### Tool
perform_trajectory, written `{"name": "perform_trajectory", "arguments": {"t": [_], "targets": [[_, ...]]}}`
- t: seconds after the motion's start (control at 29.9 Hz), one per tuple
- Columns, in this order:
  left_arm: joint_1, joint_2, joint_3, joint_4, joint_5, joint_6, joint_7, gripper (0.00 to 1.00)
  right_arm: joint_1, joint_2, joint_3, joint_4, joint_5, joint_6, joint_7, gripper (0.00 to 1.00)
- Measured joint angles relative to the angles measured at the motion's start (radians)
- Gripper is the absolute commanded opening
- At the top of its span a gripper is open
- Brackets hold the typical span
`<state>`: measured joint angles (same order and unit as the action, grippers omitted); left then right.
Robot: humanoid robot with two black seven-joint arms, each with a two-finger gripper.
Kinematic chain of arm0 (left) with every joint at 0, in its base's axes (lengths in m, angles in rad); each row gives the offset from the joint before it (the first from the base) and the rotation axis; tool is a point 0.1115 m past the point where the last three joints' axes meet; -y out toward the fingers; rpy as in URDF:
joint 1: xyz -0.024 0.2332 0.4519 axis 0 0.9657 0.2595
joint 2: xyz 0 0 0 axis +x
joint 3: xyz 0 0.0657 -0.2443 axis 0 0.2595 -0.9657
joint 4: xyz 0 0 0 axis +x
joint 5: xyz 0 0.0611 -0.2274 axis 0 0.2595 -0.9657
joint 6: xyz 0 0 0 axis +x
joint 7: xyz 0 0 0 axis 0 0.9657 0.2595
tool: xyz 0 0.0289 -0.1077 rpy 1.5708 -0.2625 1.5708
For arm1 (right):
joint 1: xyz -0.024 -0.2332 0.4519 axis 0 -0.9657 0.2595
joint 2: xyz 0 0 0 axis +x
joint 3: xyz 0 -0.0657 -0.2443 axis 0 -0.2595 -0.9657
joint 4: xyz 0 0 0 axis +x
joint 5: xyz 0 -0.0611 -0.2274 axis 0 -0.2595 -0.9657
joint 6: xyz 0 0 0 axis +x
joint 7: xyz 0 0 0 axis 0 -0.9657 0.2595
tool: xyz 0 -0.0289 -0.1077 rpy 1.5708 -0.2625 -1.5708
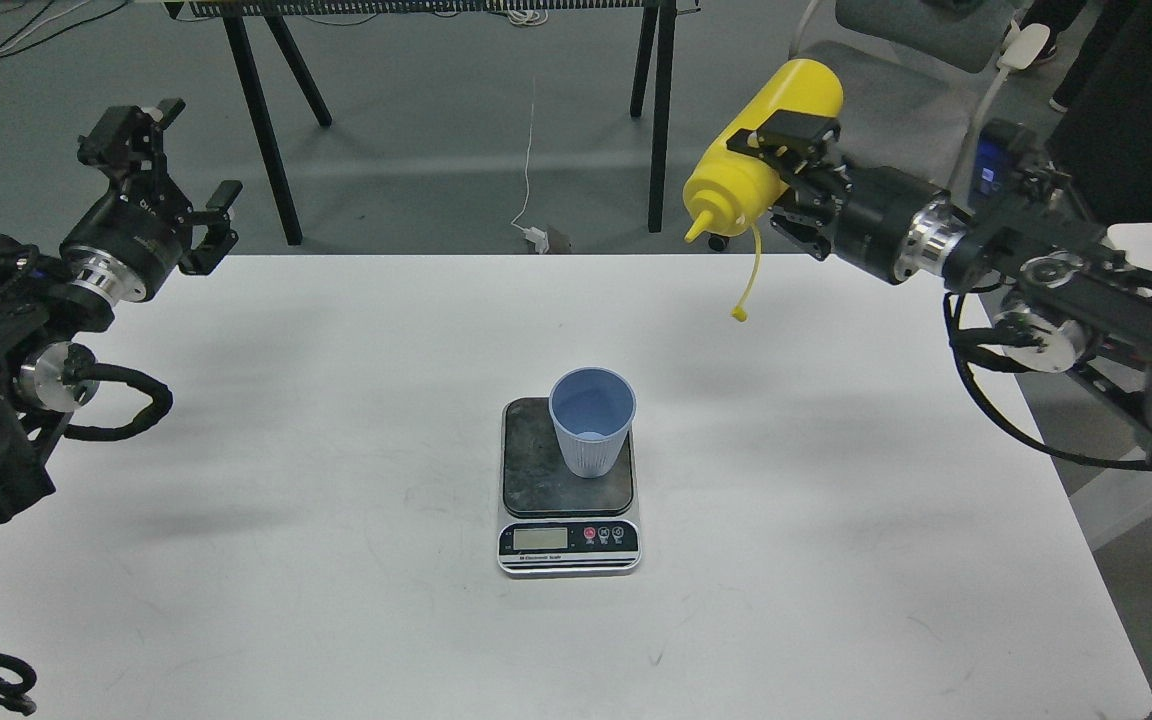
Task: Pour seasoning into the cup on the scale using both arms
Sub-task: 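Turn the bottle upright and lower it toward the table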
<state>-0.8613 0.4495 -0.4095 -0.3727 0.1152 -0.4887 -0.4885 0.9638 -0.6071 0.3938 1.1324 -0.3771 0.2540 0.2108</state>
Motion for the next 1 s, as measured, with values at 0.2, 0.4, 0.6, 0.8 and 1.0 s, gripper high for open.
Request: {"name": "perform_trajectory", "arguments": {"t": [0.2,0.4,0.6,0.8,1.0], "targets": [[-0.004,-0.014,0.001,0.0,0.001,0.0,0.0,0.99,-0.236,-0.083,0.185,-0.035,0.529,0.225,-0.014,0.05],[-0.005,-0.028,0.003,0.0,0.001,0.0,0.0,0.99,-0.496,-0.09,0.317,-0.019,0.732,0.234,0.029,0.05],[-0.004,-0.024,0.003,0.0,0.001,0.0,0.0,0.99,-0.688,-0.022,0.462,0.033,0.785,0.235,0.095,0.05],[-0.003,-0.027,0.004,0.0,0.001,0.0,0.0,0.99,-0.77,0.111,0.532,0.051,0.799,0.235,0.11,0.05],[-0.002,-0.028,0.005,0.0,0.003,0.0,0.0,0.99,-0.779,0.189,0.543,0.017,0.794,0.235,0.133,0.06]]}}
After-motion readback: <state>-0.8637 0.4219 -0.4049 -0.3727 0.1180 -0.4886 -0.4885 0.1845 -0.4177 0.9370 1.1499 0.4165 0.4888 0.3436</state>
